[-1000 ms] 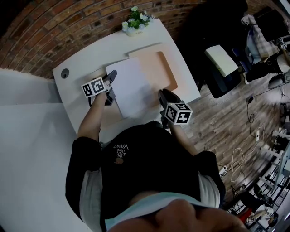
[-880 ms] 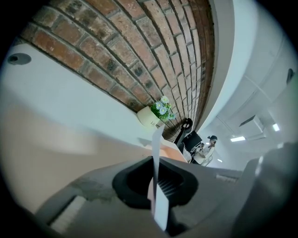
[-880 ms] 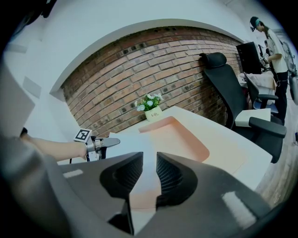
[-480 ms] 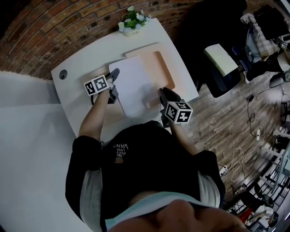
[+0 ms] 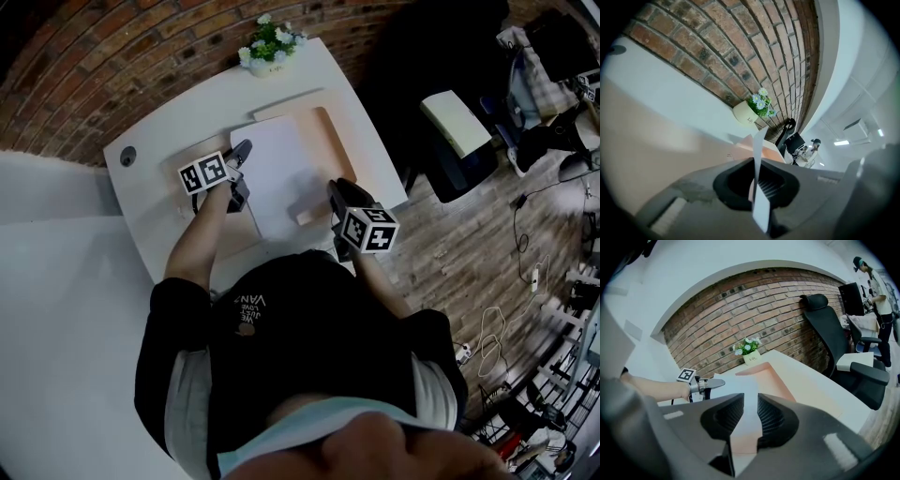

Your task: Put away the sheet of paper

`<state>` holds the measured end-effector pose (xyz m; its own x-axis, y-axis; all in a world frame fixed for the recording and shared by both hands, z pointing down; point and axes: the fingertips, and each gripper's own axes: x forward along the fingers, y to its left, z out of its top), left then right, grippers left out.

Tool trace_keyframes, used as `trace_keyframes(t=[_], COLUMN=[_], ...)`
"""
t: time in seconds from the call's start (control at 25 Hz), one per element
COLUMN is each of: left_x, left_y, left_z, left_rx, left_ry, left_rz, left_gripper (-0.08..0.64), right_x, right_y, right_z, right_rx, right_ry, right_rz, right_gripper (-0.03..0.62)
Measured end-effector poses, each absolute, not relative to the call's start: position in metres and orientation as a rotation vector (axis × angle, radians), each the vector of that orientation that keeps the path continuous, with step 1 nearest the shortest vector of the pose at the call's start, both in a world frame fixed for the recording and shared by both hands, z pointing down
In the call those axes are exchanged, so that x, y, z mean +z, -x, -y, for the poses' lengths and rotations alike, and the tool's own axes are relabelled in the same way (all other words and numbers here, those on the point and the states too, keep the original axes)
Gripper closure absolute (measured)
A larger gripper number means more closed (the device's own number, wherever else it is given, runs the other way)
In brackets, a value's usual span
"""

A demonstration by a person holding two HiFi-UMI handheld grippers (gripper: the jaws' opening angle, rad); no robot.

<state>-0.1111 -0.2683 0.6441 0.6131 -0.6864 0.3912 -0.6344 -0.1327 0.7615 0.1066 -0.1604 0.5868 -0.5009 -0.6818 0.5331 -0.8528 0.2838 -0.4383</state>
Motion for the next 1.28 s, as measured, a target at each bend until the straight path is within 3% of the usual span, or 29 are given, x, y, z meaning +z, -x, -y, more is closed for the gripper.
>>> trace_keyframes(t=[1.28], left_x=[0.651], left_y=[0.054], left_z=[0.290], left_rx=[-0.095], left_ry=[-1.775], left_rz=[1.094], left_gripper=[0.561], right_x=[0.591], right_y=[-0.150], right_z=[0.190], right_rx=[1.004], right_ry=[-1.322], right_rz=[2.347], right_gripper=[0.503])
